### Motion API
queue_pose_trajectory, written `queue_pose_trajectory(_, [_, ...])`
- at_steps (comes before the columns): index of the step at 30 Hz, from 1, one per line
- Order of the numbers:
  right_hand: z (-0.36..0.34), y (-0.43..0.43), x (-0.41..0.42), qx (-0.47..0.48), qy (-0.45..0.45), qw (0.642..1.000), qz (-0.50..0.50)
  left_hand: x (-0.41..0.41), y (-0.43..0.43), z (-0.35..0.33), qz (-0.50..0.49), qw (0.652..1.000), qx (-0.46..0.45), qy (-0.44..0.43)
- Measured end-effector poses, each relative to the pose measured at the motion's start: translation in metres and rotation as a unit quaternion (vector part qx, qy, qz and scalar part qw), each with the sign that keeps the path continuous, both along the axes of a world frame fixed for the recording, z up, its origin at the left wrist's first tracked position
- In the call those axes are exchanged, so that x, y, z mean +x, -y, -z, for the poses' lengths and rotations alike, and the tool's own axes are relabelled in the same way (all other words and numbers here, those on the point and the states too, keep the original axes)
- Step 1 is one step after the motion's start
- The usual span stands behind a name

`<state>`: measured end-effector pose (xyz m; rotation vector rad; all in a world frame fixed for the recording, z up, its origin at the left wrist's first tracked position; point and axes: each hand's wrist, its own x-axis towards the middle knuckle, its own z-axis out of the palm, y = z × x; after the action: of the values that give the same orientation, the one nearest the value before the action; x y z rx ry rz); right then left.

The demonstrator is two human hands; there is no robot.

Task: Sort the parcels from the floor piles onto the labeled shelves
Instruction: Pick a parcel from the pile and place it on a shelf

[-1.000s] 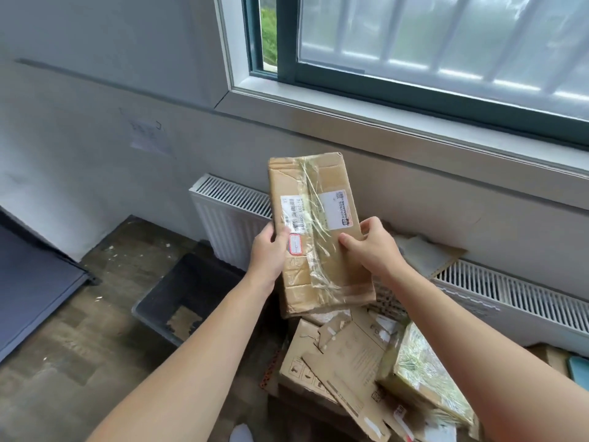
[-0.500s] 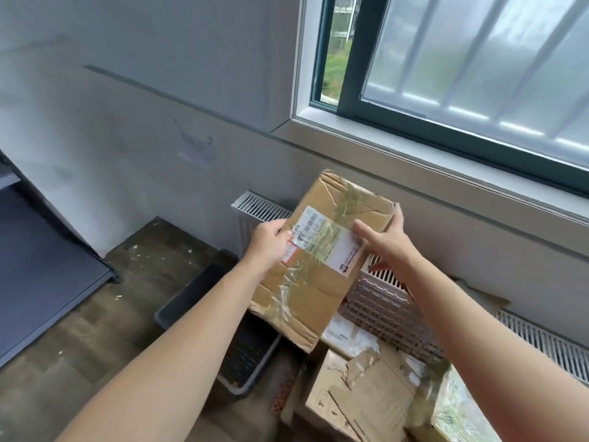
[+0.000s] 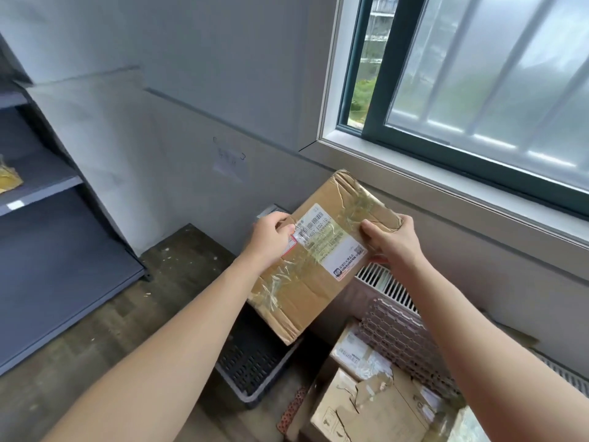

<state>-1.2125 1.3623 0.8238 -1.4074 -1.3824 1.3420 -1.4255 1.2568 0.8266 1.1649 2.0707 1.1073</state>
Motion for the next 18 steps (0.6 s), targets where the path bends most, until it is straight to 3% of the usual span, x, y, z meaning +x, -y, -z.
queue_pose_trajectory(5, [-0.012,0.003,-0.001,-0.006,-0.041,0.999,-0.018,0.001,0.045,0.002,-0.104,0.986,-0.071,-0.11])
queue_pose_trajectory(7, [-0.014,0.005,-0.003,-0.01,-0.058,0.998,-0.023,0.003,0.067,0.004,-0.151,0.978,-0.087,-0.114])
queue_pose_trajectory(11, [-0.016,0.02,-0.017,0.001,-0.065,0.996,-0.061,0.018,0.106,0.002,-0.273,0.961,-0.038,0.0])
queue_pose_trajectory(15, [-0.023,0.045,-0.043,-0.01,-0.074,0.992,-0.098,0.017,0.142,0.0,-0.418,0.9,0.042,0.114])
queue_pose_trajectory(18, [-0.031,0.06,-0.068,-0.04,-0.105,0.983,-0.145,0.004,0.174,-0.009,-0.467,0.862,0.104,0.167])
